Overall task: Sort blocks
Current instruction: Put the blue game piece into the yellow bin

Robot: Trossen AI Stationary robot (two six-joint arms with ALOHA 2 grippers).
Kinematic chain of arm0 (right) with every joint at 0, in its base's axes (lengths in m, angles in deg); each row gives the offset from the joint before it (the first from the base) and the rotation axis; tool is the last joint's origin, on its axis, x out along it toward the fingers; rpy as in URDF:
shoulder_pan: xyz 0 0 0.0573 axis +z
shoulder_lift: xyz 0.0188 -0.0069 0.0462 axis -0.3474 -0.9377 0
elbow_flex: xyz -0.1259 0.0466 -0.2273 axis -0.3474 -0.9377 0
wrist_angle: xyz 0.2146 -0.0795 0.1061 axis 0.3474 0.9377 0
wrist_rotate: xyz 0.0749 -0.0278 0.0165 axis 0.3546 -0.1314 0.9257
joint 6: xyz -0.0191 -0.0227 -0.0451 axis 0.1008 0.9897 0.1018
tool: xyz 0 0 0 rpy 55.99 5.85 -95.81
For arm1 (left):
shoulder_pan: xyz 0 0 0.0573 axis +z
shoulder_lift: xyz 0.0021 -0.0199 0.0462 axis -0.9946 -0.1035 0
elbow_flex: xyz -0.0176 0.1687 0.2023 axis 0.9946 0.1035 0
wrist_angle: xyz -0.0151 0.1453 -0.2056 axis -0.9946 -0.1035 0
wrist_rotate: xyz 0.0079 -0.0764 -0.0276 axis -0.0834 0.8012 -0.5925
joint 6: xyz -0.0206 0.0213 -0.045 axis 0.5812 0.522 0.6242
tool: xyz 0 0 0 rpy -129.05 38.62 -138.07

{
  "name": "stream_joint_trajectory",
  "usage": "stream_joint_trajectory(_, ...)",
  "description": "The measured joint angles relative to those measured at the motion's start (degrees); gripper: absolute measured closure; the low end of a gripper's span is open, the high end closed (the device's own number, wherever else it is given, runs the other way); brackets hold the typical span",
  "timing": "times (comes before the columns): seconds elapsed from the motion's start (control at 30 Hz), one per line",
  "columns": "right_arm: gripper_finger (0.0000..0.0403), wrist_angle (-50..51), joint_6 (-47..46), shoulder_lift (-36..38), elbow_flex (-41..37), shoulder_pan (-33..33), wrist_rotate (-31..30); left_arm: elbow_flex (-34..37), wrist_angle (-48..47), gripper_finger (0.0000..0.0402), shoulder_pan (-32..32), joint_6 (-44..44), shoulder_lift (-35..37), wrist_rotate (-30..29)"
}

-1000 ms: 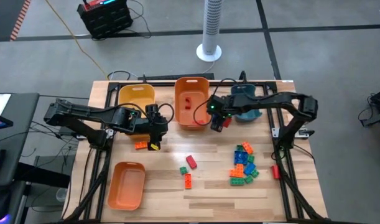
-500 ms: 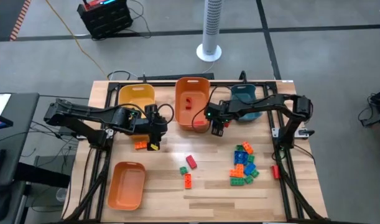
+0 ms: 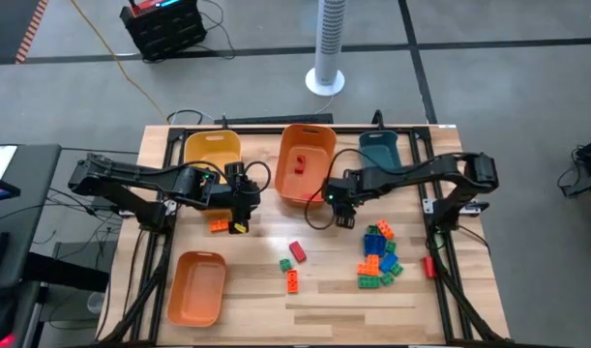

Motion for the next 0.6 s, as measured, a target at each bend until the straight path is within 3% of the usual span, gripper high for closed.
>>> stream_joint_trajectory(0.2,0.0180,-2.81,1.39,3.90,0.01,-3.95,-11.74,0.00,0.06,0.0181,0.00,-0.29,0.00,0.00)
stream_joint_trajectory(0.3,0.0180,-5.74,4.07,3.76,0.01,-8.96,-11.72,0.00,0.05,0.0181,0.00,0.01,0.01,0.00)
stream_joint_trajectory(0.43,0.0180,-9.22,5.94,2.01,0.01,-15.31,-6.71,0.00,-0.20,0.0181,-0.42,0.47,0.01,0.00)
stream_joint_trajectory(0.6,0.0180,-14.77,8.52,-0.37,0.01,-19.60,-5.97,0.00,-0.76,0.0181,-0.66,0.40,0.01,0.00)
